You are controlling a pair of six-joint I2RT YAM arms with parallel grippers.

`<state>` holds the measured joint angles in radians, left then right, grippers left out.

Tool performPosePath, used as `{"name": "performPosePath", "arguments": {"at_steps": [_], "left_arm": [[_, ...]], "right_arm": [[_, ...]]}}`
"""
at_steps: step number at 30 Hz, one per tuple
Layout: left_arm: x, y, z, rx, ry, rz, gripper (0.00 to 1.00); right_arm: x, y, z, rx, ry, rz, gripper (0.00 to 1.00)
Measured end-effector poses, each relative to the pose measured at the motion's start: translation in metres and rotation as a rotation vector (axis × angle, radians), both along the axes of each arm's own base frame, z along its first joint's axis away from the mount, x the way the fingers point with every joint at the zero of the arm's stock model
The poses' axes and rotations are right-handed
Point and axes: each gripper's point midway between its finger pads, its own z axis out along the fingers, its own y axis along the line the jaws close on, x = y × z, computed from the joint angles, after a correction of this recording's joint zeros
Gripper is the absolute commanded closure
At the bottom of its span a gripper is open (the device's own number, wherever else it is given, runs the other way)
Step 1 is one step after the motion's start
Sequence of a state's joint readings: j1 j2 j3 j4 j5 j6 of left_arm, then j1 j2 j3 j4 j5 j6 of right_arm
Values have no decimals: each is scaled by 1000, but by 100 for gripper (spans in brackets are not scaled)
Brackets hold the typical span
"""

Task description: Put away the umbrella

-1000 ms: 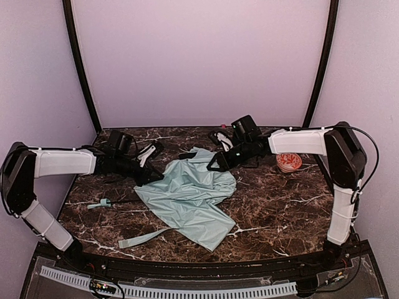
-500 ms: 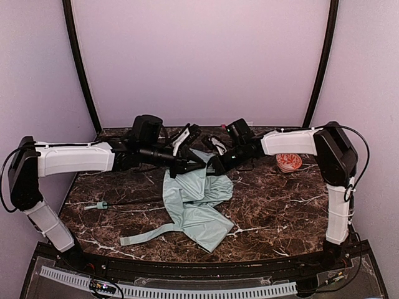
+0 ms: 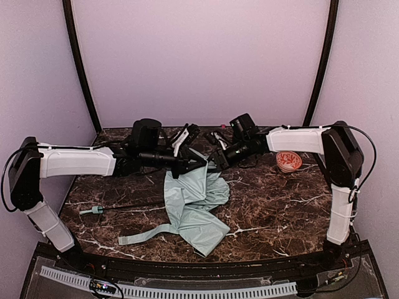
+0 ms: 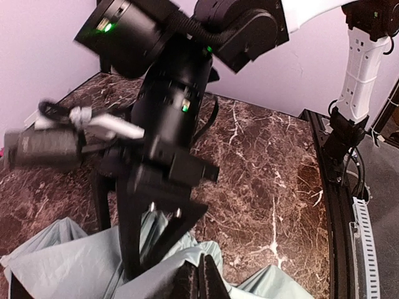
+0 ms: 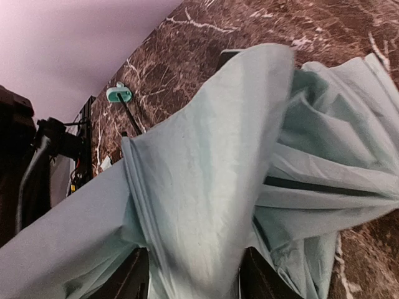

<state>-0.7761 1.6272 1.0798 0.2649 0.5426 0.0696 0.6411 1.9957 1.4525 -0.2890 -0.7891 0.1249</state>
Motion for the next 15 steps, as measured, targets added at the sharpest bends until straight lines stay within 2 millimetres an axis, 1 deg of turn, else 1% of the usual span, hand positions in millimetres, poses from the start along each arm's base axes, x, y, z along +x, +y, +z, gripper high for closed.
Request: {"name": "performPosePath", "arguments": {"at_steps": [3,6,8,10,13,15], "left_arm": [[-2,12,2,12,-20,41,100],[-2,21,11,14,-47,79,100],[0,24,15,14,-57,102,100],[3,26,15,16,-56,115,100],[5,28,14,21,-47,132,100],[6,28,14,21,-45,140,100]], "right_arm": [[12,-15,24,20,-40,-48,45],[23,-33,51,40,-98,-106,44],[30,-46,64,33,-143,-161,44],[33,-55,73,21,-180,-204,44],[19,-59,77,14,-209,-223,42],[-2,-54,75,22,-214,-200,40]]}}
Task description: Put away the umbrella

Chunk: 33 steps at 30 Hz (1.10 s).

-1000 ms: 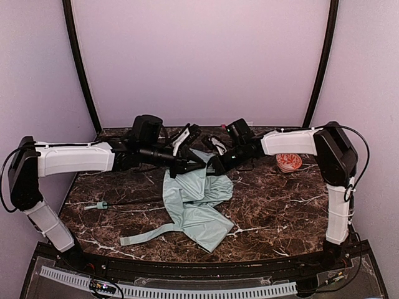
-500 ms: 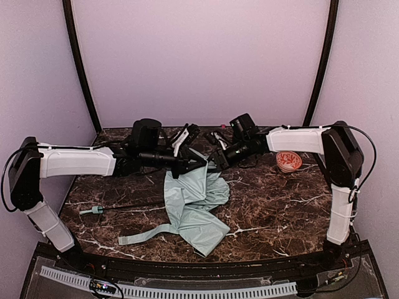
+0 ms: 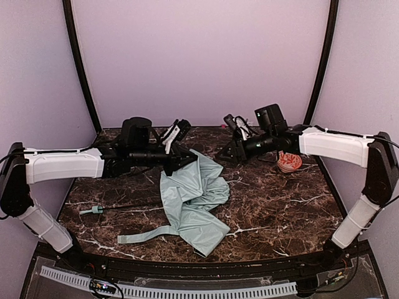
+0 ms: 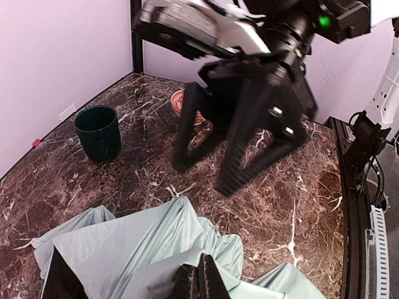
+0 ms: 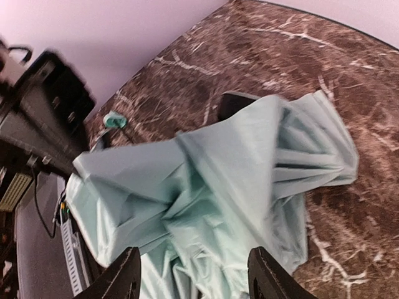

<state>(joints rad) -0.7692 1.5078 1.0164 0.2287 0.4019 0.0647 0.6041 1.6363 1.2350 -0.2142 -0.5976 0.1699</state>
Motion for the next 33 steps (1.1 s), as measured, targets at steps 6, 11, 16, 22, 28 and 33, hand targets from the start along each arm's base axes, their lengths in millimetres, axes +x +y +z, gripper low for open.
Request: {"name": "performPosePath", "arguments": {"at_steps": [6,11,16,22,28,33], "left_arm": [[1,1,0,-1,5,9,100],[2,1,0,-3,11,14,100],[4,2,-1,-2,12,30,100],[7,4,-1,2,9,47,100],[14,9,-2,19,10,81,20],[20,17,0,56,21,116,4]], "right_arm": [[-70,28,-15,45,37,108,34],[-74,45,-23,106,68,107,37],[-70,62,-41,141,121,114,49],[-76,73,-52,145,167,141,100],[-70,73,-43,139,139,159,100],[-44,49,-42,100,138,138,100]]}}
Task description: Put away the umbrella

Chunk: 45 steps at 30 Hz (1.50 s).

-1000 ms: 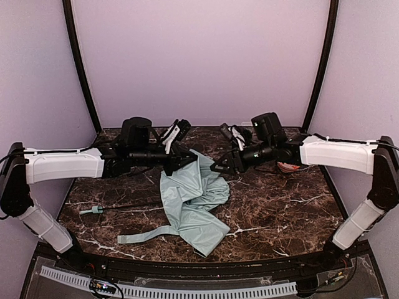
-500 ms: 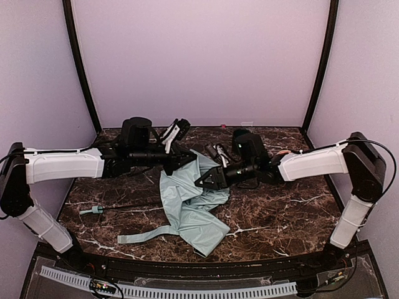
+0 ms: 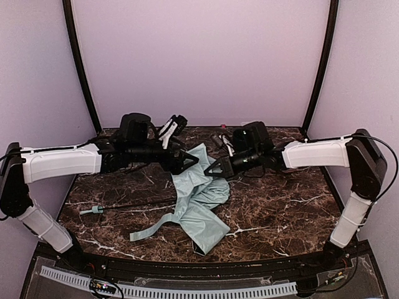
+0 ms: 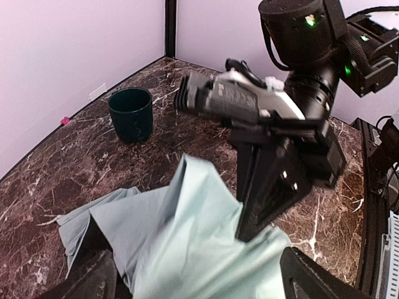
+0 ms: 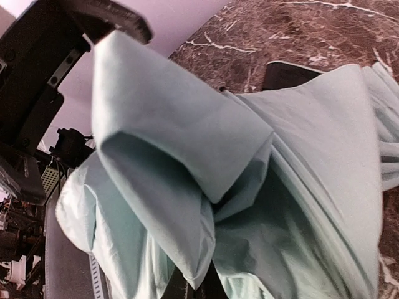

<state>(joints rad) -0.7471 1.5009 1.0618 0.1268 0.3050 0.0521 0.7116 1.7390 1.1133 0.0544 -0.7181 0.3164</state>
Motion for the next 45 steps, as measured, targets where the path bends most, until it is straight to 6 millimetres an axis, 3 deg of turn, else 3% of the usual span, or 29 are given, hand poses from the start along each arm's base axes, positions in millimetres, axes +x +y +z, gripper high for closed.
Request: {"name": "performPosePath", "arguments": {"at_steps": [5,9,15,20,25,34,40,45], "left_arm": [[-4,12,10,22,-24,15,8],[-12,14,13,37,-35,-18,14],[-40,4,-6,81,15,-155,13],[-71,-14,-33,117,82,-297,11],[-92,-18,-64,170,139,-373,9],[-82,-8,-118,299,156,-317,7],[-80,15,-128,347,83,-245,1],[-44,44,-127,354,93,-59,5]], "right_arm": [[33,-31,2,-8,17,-46,100],[53,-37,5,-8,7,-61,100],[84,-44,-27,-62,68,-112,100],[92,-50,-63,-119,139,-147,100],[95,-51,-71,-138,147,-163,100],[98,-51,-69,-139,138,-167,100],[100,-54,-69,-139,137,-172,100],[101,-55,-69,-139,135,-174,100]]}}
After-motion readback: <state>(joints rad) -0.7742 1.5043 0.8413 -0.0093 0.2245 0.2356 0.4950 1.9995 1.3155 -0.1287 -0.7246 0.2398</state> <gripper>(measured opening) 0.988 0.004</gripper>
